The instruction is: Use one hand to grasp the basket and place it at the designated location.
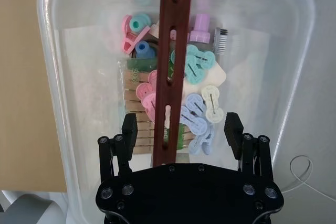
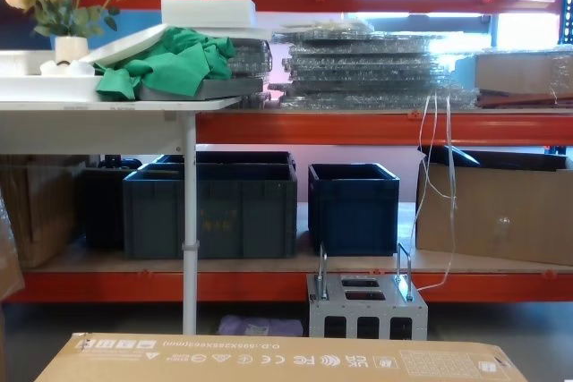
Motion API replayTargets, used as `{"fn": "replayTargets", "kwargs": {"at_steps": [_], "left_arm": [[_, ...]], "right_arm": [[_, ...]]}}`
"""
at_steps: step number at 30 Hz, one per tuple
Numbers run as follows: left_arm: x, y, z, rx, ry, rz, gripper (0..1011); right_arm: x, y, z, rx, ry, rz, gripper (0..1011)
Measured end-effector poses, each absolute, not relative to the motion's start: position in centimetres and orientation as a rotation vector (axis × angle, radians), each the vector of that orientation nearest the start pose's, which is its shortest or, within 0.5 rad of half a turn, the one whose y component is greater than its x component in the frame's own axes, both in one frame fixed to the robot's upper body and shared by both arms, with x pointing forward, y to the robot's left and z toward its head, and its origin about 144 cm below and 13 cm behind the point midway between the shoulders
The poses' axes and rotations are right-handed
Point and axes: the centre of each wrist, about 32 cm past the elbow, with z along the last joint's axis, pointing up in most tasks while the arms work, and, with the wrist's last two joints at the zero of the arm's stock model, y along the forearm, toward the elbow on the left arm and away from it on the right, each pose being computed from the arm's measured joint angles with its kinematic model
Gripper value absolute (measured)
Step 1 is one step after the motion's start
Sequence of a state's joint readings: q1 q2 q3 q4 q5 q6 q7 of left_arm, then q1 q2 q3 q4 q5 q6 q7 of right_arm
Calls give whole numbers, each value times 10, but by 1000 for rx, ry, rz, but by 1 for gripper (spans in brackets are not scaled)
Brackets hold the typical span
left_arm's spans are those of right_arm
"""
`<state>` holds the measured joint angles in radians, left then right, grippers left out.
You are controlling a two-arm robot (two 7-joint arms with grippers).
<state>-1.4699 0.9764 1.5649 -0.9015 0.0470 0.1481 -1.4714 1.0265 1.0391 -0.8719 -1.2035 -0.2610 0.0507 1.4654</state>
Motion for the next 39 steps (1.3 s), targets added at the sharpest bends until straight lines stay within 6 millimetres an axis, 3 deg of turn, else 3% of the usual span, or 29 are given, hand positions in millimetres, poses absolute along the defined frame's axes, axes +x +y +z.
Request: {"fn": "replayTargets", "kwargs": {"at_steps": [13,24,31,32,37,39], "left_arm": [[616,497,1395,1629,169,176,0],[616,497,1394,1629,169,176,0],[616,497,1394,1629,168,176,0],[616,497,1394,1629,168,176,0],[616,497,1394,1629,169,176,0],[616,497,1394,1629,169,176,0]], "right_arm": [[594,-453,1368,-1497,-123,-68,1002],[601,-449,1355,-1504,-90,-24,999],[604,-448,1350,-1511,-71,-9,856],[604,-448,1349,-1512,-69,-6,780],[604,-448,1348,-1512,-67,-2,641],[604,-448,1348,-1510,-68,-4,655]]}}
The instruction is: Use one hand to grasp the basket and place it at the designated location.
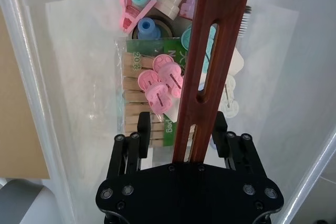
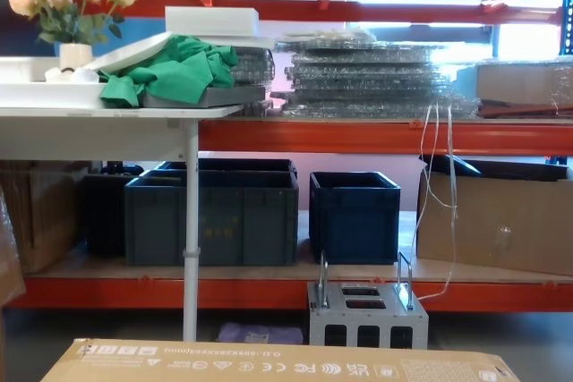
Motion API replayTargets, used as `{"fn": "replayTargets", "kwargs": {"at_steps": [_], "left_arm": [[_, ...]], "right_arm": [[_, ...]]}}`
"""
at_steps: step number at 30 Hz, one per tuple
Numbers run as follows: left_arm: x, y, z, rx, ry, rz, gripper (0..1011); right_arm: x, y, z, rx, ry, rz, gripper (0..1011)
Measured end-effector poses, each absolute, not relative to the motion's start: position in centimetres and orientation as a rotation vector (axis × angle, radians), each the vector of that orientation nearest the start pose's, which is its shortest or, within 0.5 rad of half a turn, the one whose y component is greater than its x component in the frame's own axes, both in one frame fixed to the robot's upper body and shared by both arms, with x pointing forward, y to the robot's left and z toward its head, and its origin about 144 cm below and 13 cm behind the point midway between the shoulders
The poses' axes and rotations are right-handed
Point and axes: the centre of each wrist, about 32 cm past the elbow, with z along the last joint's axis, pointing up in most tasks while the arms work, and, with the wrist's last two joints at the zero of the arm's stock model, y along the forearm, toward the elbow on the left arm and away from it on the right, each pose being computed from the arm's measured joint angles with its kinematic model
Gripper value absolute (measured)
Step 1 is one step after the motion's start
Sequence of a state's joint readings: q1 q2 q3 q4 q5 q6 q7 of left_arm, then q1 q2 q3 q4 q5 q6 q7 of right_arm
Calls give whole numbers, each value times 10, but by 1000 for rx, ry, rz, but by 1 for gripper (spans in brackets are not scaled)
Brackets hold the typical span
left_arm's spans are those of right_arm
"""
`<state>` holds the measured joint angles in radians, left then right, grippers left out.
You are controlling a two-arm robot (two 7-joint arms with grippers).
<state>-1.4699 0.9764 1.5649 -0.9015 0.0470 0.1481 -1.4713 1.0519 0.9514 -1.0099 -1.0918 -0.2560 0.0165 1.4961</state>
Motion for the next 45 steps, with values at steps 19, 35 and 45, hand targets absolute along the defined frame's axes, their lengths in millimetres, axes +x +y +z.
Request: {"fn": "replayTargets", "kwargs": {"at_steps": [19,35,45], "left_arm": [[616,497,1394,1629,169,176,0],[616,497,1394,1629,169,176,0],[616,497,1394,1629,169,176,0]], "right_arm": [[601,-451,1351,-1502,-87,-23,1001],[594,-456,1365,-1504,-112,-76,1001],[593,-458,1366,-1495,-108,-80,1000]]}}
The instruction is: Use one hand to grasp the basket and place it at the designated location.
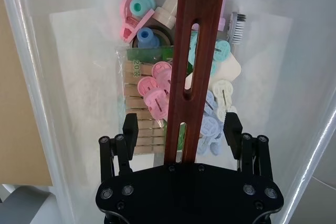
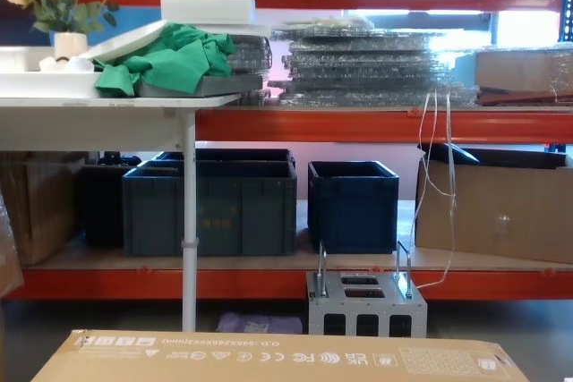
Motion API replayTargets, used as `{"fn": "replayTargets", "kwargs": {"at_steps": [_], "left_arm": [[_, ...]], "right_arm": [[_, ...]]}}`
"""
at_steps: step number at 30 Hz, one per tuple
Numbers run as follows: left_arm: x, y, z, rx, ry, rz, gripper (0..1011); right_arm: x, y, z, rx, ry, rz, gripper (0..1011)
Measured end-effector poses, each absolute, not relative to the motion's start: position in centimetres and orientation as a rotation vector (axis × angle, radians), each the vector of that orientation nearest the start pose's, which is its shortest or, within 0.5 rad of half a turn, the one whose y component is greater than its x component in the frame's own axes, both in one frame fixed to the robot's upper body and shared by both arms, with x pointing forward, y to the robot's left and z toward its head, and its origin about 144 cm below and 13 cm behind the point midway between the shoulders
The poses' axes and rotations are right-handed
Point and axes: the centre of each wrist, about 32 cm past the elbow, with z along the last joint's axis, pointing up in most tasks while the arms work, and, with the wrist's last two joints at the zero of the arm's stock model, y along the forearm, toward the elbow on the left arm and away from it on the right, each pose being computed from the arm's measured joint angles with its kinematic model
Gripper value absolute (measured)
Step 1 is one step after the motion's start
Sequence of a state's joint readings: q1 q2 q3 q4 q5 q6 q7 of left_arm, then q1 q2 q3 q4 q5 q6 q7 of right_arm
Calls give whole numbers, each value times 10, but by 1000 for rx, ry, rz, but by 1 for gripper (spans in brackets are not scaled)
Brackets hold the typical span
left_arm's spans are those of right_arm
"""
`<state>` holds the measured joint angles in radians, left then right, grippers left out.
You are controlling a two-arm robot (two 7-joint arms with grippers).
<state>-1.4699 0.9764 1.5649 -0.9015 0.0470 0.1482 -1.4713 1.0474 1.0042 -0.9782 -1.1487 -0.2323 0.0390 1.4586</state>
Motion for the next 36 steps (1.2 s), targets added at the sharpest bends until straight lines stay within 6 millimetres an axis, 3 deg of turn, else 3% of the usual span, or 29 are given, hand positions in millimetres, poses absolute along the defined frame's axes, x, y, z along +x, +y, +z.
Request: {"fn": "replayTargets", "kwargs": {"at_steps": [7,30,36], "left_arm": [[616,497,1394,1629,169,176,0],[616,497,1394,1629,169,176,0],[616,497,1394,1629,169,176,0]], "right_arm": [[592,-459,1367,-1493,-102,-84,883],[591,-458,1368,-1488,-107,-90,126],[592,-458,1369,-1488,-108,-91,0]]}}
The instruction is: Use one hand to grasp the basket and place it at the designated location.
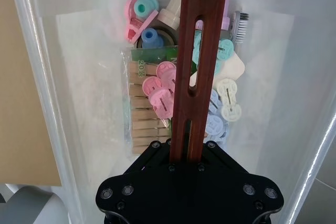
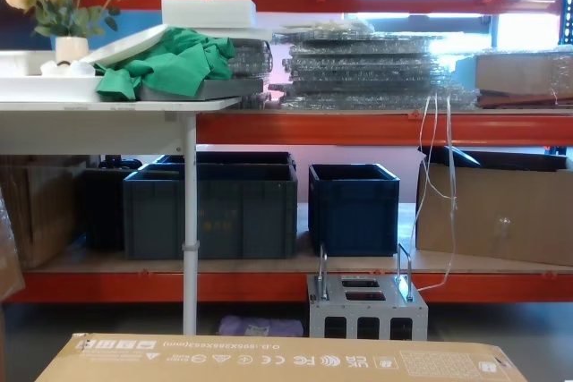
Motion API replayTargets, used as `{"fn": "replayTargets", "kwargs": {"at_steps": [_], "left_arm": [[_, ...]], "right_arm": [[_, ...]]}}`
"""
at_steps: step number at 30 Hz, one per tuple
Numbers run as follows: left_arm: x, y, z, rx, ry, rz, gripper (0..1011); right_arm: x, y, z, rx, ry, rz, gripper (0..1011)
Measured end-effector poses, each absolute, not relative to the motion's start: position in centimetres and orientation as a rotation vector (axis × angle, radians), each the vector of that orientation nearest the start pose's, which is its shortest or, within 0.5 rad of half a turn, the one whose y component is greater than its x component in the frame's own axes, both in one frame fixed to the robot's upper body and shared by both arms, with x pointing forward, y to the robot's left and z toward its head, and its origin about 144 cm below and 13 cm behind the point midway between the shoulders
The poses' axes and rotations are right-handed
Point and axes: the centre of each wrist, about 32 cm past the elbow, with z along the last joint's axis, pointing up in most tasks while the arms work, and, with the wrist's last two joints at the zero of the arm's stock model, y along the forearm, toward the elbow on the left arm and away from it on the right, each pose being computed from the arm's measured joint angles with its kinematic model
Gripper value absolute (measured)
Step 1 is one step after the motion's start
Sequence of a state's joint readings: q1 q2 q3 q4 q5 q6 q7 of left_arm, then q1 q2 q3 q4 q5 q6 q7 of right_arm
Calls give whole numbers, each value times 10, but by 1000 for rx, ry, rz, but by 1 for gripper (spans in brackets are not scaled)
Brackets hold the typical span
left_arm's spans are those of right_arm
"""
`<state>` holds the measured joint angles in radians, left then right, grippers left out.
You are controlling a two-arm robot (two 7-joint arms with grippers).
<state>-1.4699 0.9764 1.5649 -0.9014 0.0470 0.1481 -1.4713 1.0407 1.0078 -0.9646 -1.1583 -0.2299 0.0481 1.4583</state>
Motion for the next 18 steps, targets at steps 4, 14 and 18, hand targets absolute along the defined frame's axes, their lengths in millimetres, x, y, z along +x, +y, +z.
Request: {"fn": "replayTargets", "kwargs": {"at_steps": [4,14,18], "left_arm": [[616,497,1394,1629,169,176,0],[616,497,1394,1629,169,176,0],[616,497,1394,1629,169,176,0]], "right_arm": [[592,-457,1369,-1492,-112,-91,0],[589,-455,1376,-1500,-135,-100,0],[586,-454,1384,-1501,-151,-111,0]]}}
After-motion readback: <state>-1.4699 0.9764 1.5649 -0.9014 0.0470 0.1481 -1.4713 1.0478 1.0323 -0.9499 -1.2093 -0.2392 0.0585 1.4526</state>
